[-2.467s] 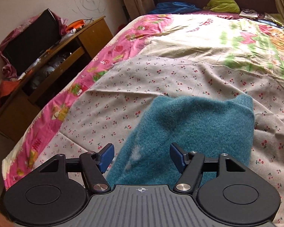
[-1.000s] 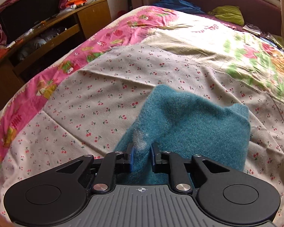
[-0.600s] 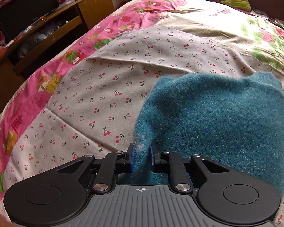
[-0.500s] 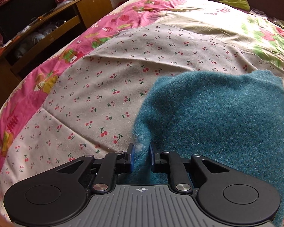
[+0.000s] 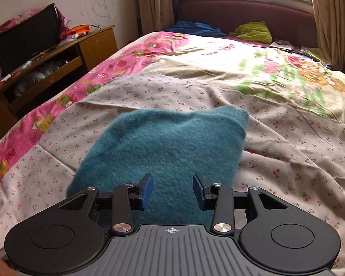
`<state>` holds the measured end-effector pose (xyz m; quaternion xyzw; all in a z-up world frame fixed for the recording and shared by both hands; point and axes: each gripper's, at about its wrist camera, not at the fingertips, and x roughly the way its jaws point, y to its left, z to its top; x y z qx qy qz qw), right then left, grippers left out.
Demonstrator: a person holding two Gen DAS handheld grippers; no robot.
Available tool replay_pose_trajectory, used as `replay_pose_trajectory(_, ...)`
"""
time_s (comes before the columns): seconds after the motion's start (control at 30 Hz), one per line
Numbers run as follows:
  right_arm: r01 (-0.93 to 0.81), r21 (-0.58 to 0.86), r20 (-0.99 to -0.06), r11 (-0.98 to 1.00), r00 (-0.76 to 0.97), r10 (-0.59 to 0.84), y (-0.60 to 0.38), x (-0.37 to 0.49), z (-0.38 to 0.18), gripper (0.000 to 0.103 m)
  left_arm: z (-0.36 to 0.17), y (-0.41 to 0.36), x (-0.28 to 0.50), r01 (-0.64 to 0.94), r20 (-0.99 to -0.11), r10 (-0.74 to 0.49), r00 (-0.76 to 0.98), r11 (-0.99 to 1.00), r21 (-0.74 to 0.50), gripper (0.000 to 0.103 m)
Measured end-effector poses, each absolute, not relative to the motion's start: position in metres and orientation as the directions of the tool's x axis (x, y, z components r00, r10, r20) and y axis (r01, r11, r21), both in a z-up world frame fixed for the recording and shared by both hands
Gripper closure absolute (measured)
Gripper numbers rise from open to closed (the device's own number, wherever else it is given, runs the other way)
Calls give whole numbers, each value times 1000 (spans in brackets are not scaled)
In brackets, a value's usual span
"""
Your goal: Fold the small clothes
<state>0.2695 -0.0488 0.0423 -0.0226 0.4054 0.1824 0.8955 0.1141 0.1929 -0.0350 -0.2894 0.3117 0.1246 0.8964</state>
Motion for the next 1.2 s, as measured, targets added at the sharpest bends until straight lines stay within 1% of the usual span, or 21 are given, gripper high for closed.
replay_pose_trajectory(0.07, -305, 202, -793, 931, 507, 338, -66, 260, 11, 63, -30, 186, 119, -405, -641, 77, 764, 830, -383, 66)
replay_pose_trajectory(0.17, -251, 249, -795, 935, 499, 346, -75, 246, -17, 63, -26, 177, 127, -402, -660, 111, 743, 863, -306, 66)
replay_pose_trajectory(0.27, -238, 301, -776, 923, 501, 382, -81, 239, -12, 63, -24, 172, 134, -404, -673, 144, 726, 881, -247, 66)
replay_pose_trajectory(0.4, -225, 371, -751, 901, 498, 434, -101, 230, -3, 63, -14, 170, 134, -383, -670, 156, 726, 901, -205, 66)
replay_pose_trajectory(0.53, -204, 417, -704, 886, 544, 457, -118, 234, 10, 63, 6, 167, 128, -377, -643, 211, 736, 917, -130, 66)
replay_pose_trajectory(0.63, -198, 406, -684, 892, 581, 441, -120, 249, 17, 63, 25, 171, 123, -397, -610, 237, 757, 907, -140, 67)
replay_pose_trajectory(0.73, -164, 416, -680, 894, 596, 426, -123, 262, 15, 63, 46, 161, 124, -357, -550, 228, 803, 924, -139, 67)
replay_pose_trajectory(0.83, -159, 443, -691, 882, 567, 449, -122, 255, 6, 63, 57, 141, 137, -269, -511, 180, 840, 958, -105, 67)
replay_pose_trajectory(0.9, -156, 408, -722, 899, 548, 423, -119, 242, -5, 63, 53, 132, 157, -220, -516, 154, 843, 973, -69, 67)
replay_pose_trajectory(0.93, -150, 414, -733, 898, 530, 426, -118, 234, -13, 63, 49, 131, 168, -210, -524, 148, 839, 976, -59, 67)
replay_pose_trajectory(1.03, -119, 476, -735, 871, 490, 469, -116, 221, -34, 63, 23, 133, 203, -206, -594, 163, 788, 978, -6, 67)
replay_pose_trajectory(1.07, -123, 470, -734, 874, 495, 464, -113, 219, -36, 63, 15, 135, 209, -207, -611, 166, 774, 978, 4, 66)
replay_pose_trajectory(1.2, -138, 462, -730, 876, 500, 465, -110, 215, -31, 63, 7, 140, 211, -201, -610, 174, 773, 979, 25, 60)
